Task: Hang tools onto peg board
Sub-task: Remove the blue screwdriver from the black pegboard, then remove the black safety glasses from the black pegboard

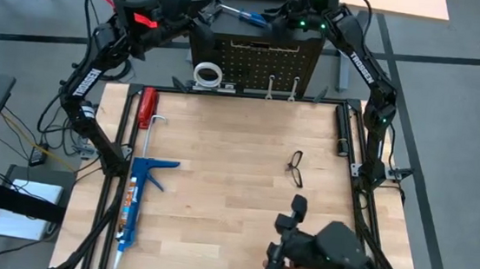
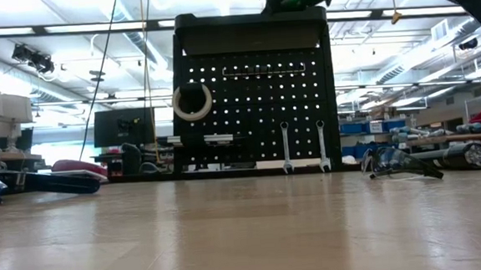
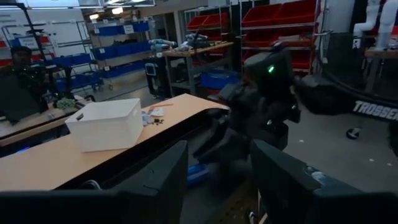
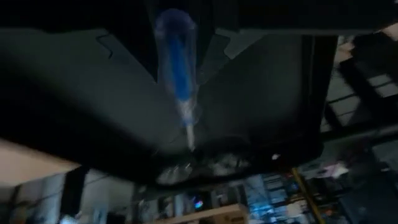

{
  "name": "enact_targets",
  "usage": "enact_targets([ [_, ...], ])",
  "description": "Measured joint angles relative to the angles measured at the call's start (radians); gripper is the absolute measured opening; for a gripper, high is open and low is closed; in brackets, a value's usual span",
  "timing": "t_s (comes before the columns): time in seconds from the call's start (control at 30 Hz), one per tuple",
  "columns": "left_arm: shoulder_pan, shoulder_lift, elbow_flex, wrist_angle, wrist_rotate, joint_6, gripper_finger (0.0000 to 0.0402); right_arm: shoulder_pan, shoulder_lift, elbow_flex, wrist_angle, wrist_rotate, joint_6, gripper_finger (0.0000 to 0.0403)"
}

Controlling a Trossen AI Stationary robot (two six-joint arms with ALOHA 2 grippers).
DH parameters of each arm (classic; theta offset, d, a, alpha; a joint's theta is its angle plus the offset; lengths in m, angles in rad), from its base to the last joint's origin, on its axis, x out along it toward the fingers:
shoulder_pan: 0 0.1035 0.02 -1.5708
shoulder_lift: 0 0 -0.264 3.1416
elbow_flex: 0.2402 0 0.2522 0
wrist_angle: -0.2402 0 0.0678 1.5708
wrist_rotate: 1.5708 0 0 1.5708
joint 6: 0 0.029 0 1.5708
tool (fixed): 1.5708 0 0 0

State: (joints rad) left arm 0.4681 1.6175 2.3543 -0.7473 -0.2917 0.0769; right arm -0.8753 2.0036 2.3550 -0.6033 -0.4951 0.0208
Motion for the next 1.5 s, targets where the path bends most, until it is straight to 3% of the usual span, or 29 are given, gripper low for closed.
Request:
enact_targets([
  [0.57,-0.038,-0.01,0.0,-0.007,-0.047,-0.002,0.0182,0.021,0.005,0.003,-0.081,-0.05,-0.063,0.0109],
  [0.97,-0.038,-0.01,0.0,-0.007,-0.049,-0.001,0.0182,0.01,0.002,0.002,-0.058,-0.205,-0.08,0.001],
  [1.07,-0.038,-0.01,0.0,-0.008,-0.05,-0.001,0.0182,0.007,-0.002,-0.002,-0.013,-0.268,-0.07,0.001],
  [1.27,-0.038,-0.01,0.0,-0.017,-0.07,0.002,0.0182,0.011,-0.049,-0.001,0.077,-0.256,-0.025,0.0038],
  [1.5,-0.004,-0.001,0.0,-0.113,-0.109,-0.096,0.0182,0.063,-0.128,0.0,0.133,-0.082,-0.035,0.0058],
])
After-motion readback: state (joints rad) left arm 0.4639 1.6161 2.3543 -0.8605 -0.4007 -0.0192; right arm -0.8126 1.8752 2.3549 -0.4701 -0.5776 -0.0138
